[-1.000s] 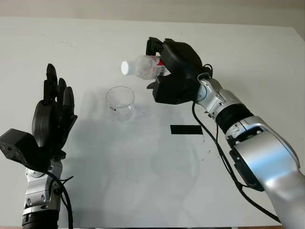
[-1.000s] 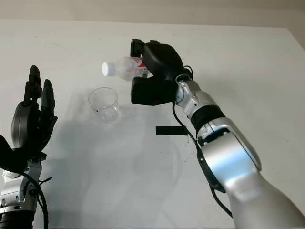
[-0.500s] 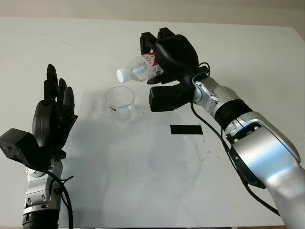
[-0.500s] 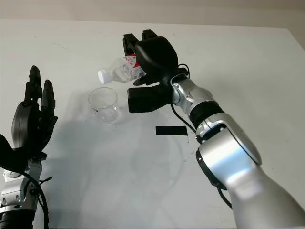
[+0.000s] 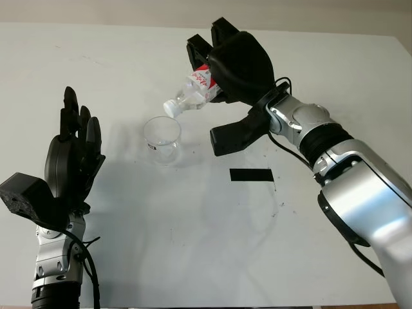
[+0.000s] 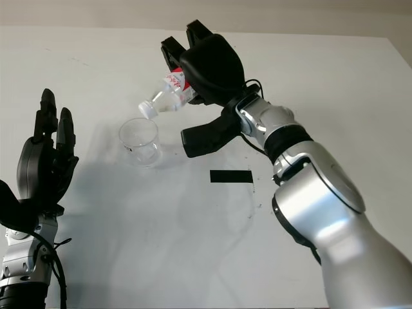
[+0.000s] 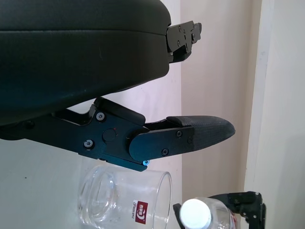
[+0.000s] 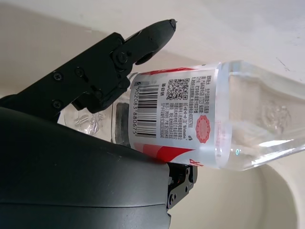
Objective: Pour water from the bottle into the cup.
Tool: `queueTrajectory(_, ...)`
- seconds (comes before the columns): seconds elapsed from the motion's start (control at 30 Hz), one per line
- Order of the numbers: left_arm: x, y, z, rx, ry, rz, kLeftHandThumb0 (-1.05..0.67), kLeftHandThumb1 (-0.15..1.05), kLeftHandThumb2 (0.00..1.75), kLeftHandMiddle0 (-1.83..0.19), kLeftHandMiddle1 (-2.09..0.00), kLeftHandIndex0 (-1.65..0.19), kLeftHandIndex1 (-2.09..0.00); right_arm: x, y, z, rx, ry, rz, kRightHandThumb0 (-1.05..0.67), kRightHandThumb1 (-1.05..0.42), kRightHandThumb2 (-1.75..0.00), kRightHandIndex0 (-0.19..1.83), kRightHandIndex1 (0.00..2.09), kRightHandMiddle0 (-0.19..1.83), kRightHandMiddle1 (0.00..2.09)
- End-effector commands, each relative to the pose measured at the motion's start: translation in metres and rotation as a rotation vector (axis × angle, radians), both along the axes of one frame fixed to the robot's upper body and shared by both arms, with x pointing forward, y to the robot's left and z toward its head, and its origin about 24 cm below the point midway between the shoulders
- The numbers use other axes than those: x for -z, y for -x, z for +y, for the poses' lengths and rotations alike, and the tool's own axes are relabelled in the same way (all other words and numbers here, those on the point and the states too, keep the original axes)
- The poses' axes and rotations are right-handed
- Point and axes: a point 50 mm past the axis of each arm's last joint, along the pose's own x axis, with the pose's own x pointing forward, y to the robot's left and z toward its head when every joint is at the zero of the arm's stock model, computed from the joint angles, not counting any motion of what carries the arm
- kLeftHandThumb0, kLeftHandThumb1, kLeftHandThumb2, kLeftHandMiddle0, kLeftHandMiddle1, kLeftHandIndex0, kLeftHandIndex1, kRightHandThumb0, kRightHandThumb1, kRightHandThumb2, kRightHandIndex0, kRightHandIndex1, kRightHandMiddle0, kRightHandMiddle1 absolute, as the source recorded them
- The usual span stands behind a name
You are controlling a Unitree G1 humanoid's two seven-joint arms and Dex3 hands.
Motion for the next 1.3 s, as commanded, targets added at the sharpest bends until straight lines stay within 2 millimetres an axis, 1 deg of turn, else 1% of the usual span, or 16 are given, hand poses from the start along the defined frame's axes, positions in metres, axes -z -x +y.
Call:
queueTrajectory(0.0,0.001,-0.001,-0.003,0.0,0.006,-0.008,-0.74,1.05,0.53,0.19,0.0,0.19,0.0,-0.019,0.0,0.001,-0.013,0.02,-0.08,-0.35,-1.0,-0.13,1.19,2.09,0.86,2.09)
queueTrajectory(0.3,0.002,-0.001,-0.004,-0.002,0.011,-0.009,-0.73,1.05,0.54,0.19,0.0,0.19,0.0,-0.023,0.003,0.008,-0.053,0.098,-0.155,-0.37,-1.01,-0.13,1.26,2.09,0.85,2.09)
queueTrajectory(0.43,0.003,-0.001,-0.004,-0.001,0.015,-0.005,-0.74,1.05,0.53,0.19,0.0,0.19,0.0,-0.023,0.003,0.01,-0.063,0.098,-0.167,-0.38,-1.0,-0.11,1.27,2.09,0.84,2.09)
queueTrajectory(0.7,0.004,-0.001,-0.003,-0.002,0.013,-0.003,-0.74,1.05,0.53,0.19,0.0,0.19,0.0,-0.021,0.003,0.013,-0.065,0.082,-0.145,-0.37,-1.01,-0.09,1.24,2.09,0.83,2.09)
queueTrajectory(0.77,0.003,-0.001,-0.003,0.0,0.014,-0.004,-0.74,1.05,0.53,0.19,0.0,0.19,0.0,-0.022,0.003,0.012,-0.057,0.052,-0.113,-0.36,-1.02,-0.09,1.23,2.09,0.81,2.09)
queueTrajectory(0.87,0.003,-0.001,-0.003,0.0,0.011,-0.006,-0.74,1.05,0.53,0.19,0.0,0.19,0.0,-0.022,0.002,0.01,-0.061,-0.091,-0.01,-0.34,-1.04,-0.09,1.21,2.09,0.83,2.09)
queueTrajectory(0.97,0.003,0.0,-0.003,-0.003,0.011,-0.009,-0.74,1.05,0.54,0.19,0.0,0.19,0.0,-0.02,0.0,0.005,-0.052,-0.234,0.093,-0.32,-1.04,-0.13,1.26,2.09,0.95,2.09)
queueTrajectory(1.07,0.003,0.001,-0.002,-0.009,0.01,-0.009,-0.74,1.05,0.52,0.19,0.0,0.19,0.0,-0.015,-0.001,-0.002,-0.059,-0.363,0.198,-0.3,-1.03,-0.13,1.31,2.09,1.02,2.09)
queueTrajectory(1.2,0.004,0.004,0.0,-0.018,0.012,-0.007,-0.74,1.05,0.51,0.19,0.0,0.19,0.0,-0.006,-0.002,-0.011,-0.081,-0.535,0.341,-0.26,-1.03,-0.12,1.33,2.09,1.04,2.09)
queueTrajectory(1.27,0.004,0.005,0.001,-0.021,0.011,-0.006,-0.75,1.05,0.5,0.19,0.0,0.19,0.0,-0.001,-0.002,-0.017,-0.107,-0.629,0.446,-0.25,-1.04,-0.14,1.32,2.09,1.05,2.09)
